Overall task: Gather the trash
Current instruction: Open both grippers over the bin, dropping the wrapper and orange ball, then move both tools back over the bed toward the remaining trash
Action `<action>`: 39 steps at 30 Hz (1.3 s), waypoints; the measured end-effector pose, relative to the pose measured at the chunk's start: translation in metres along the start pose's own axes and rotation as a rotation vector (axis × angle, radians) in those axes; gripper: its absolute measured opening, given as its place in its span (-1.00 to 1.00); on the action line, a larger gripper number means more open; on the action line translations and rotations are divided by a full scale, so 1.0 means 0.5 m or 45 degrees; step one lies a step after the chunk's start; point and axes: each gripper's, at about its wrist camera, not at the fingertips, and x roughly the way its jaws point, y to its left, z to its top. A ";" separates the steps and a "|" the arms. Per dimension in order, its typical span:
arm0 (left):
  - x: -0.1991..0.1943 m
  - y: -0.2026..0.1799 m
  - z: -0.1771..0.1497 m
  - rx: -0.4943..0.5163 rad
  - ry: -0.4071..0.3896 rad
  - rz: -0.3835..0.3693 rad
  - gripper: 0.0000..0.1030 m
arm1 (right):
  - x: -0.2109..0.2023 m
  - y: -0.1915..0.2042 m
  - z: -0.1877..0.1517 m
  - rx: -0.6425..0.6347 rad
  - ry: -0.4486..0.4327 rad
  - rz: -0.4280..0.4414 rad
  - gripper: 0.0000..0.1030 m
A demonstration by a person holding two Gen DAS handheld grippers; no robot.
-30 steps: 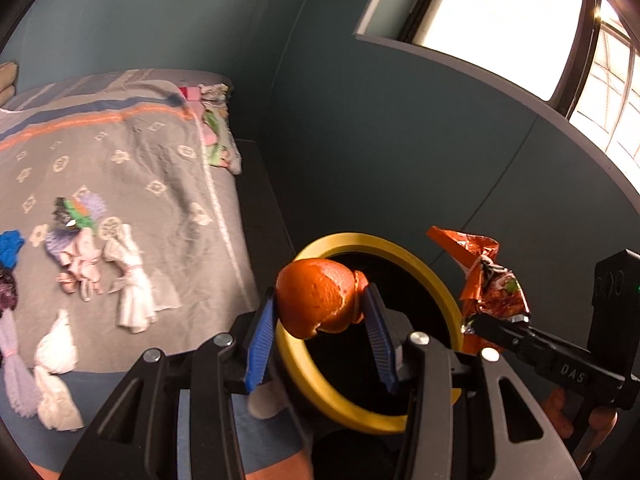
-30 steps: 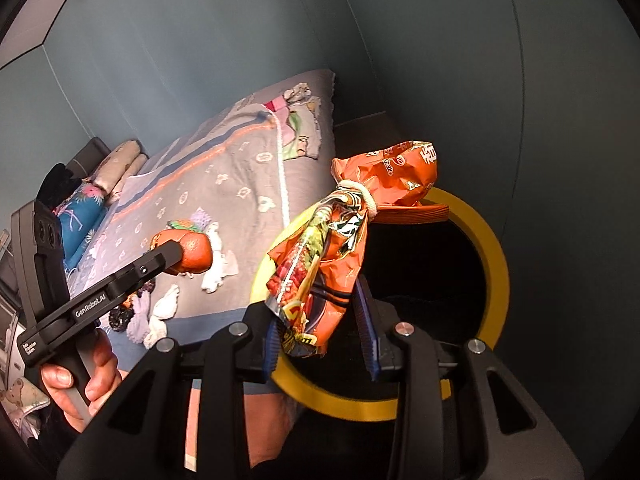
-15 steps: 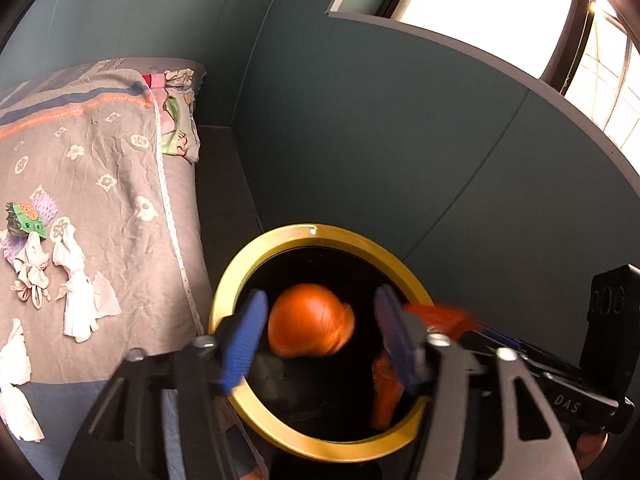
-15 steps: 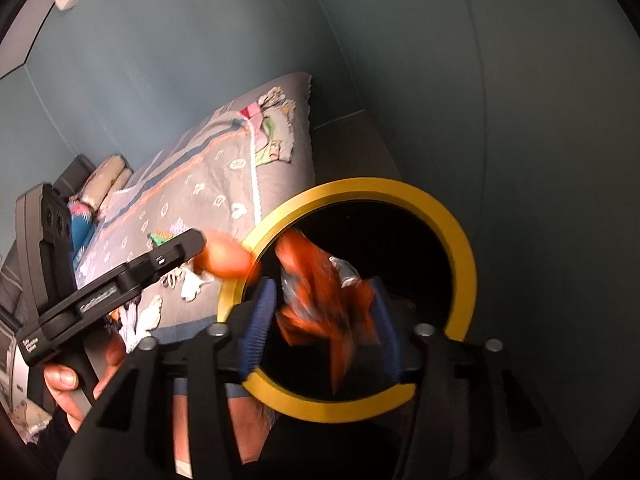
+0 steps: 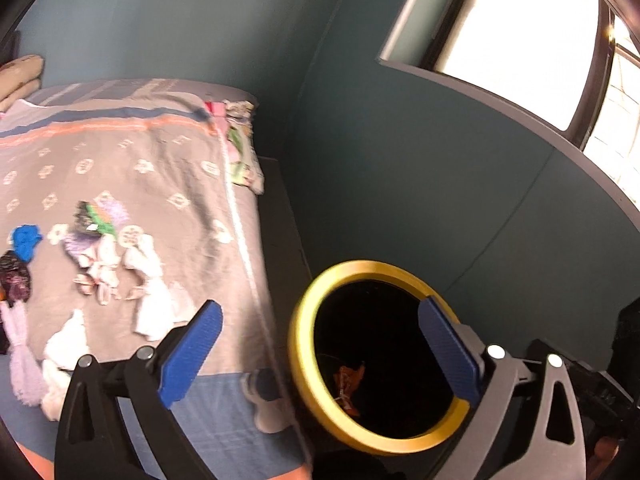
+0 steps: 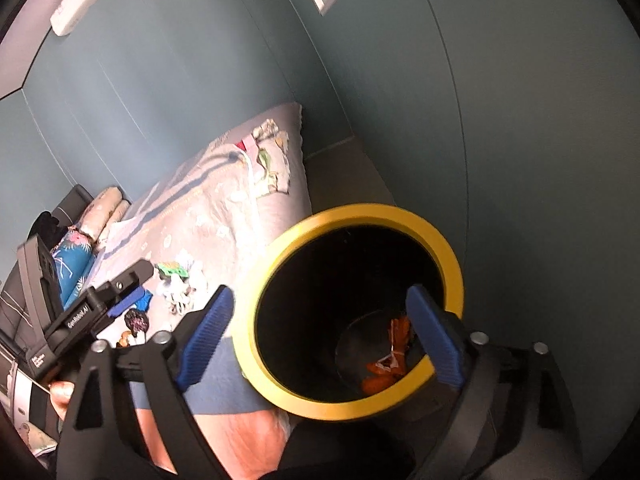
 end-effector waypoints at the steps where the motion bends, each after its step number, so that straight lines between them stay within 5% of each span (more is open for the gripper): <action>1: -0.009 0.006 0.001 0.003 -0.009 0.017 0.84 | -0.005 0.004 0.001 -0.003 -0.021 -0.003 0.76; 14: -0.135 0.123 0.007 0.014 -0.161 0.251 0.84 | -0.058 0.143 -0.018 -0.272 -0.255 -0.031 0.85; 31: -0.251 0.298 -0.021 -0.050 -0.210 0.512 0.84 | 0.001 0.354 -0.081 -0.470 -0.050 0.268 0.85; 39: -0.279 0.427 -0.053 -0.165 -0.180 0.636 0.84 | 0.044 0.452 -0.154 -0.622 0.000 0.310 0.85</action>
